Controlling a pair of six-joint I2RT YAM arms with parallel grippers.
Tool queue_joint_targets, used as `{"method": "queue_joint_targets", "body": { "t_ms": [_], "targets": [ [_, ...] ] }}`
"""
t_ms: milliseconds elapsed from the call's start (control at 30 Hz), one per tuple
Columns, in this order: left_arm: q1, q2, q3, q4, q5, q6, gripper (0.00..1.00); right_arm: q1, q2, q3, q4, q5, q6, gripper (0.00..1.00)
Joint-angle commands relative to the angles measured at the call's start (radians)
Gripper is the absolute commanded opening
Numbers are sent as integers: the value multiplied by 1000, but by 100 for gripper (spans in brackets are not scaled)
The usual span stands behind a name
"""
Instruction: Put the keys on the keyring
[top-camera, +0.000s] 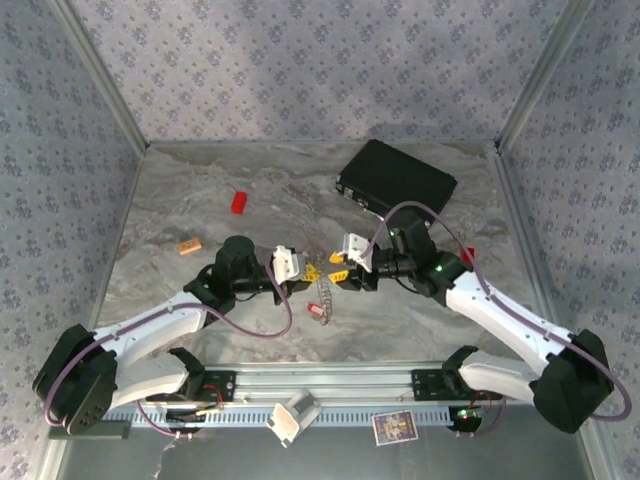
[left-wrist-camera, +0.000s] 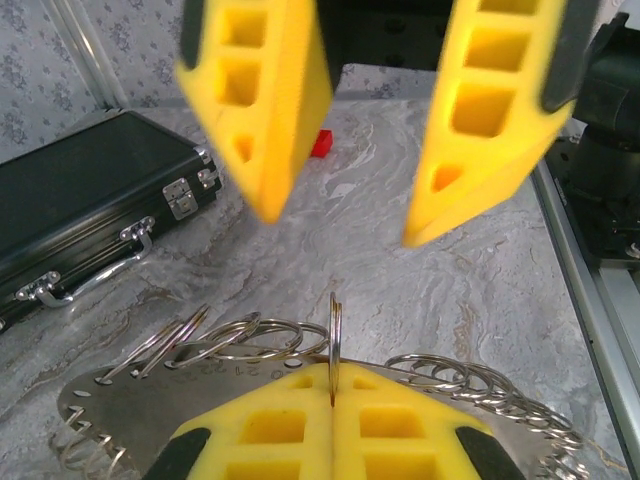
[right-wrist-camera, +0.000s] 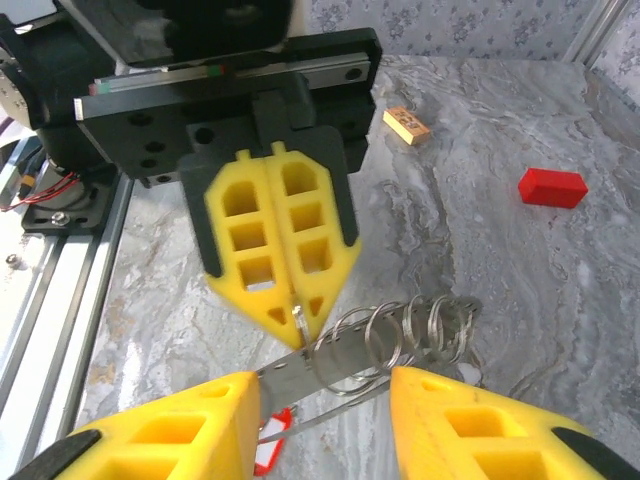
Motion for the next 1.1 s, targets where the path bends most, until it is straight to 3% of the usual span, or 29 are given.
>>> {"method": "queue_joint_targets", "body": {
  "t_ms": [0,400,633,733,900,1067],
  "targets": [
    [-11,-2,-3,70,1,12,0,22,-39,-65,90,39,52,37],
    [-27,-5,-4,63,37,61,0,71,19,-77,191,61,62,24],
    [-28,-2,1,70,38,59,0,75,29,-68,178,34,52,0],
    [-28,-6,4,63,18,48,0,76,29,-51,133,22,31,0],
    [-28,-10,38,-45,-16,65,14,77,45,17,-24,53,-45,0],
    [-28,-7,57,-102,-24,84,18,92,94,104,-180,105,-116,0]
  ]
}}
